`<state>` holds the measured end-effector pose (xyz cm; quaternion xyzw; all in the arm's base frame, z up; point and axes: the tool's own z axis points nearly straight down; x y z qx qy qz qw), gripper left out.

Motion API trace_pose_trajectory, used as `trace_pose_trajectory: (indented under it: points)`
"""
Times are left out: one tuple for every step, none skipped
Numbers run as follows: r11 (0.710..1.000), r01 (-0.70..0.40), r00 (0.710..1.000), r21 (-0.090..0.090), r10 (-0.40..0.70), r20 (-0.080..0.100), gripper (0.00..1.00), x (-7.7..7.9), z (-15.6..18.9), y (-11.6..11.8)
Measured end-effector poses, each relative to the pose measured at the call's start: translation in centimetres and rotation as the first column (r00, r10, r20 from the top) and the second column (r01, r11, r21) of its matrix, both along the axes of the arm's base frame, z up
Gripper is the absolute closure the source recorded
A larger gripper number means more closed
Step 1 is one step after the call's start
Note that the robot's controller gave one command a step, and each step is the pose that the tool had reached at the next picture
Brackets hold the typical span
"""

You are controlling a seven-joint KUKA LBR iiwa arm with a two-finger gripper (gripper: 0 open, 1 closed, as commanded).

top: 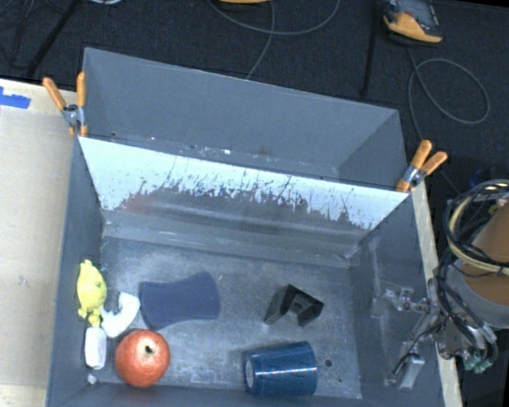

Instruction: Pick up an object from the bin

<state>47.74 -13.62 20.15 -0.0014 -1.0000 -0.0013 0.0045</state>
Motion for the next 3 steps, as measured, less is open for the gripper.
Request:
trace_pose_trajectory:
  points:
    - [1.0, -0.004, 1.0, -0.002, 0.004, 0.009, 0.0, 0.2, 0.4, 0.0]
    - [1.0, -0.028, 1.0, -0.004, 0.028, 0.011, 0.0, 2.6, -3.2, 3.6]
    - [0.997, -0.082, 0.997, -0.002, 0.082, 0.012, 0.0, 1.2, -8.1, 5.2]
